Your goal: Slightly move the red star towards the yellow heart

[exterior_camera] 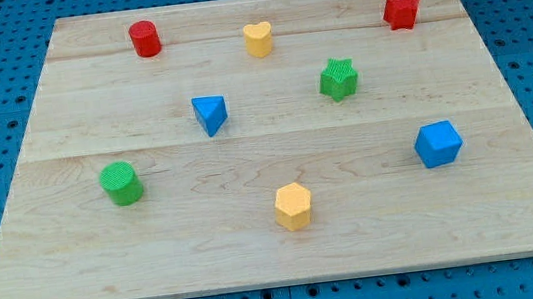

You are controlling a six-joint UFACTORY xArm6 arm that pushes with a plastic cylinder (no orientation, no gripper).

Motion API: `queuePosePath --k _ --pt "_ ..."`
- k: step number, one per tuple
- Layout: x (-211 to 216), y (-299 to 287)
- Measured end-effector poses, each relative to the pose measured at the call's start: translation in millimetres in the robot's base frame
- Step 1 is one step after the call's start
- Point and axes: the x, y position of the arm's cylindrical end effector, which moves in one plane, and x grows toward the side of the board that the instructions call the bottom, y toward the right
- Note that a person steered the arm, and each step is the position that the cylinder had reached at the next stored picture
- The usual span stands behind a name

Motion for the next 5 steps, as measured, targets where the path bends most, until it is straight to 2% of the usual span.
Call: queuePosePath --k 3,5 --pt "20.1 -47.4" --pt "57.5 -71.3"
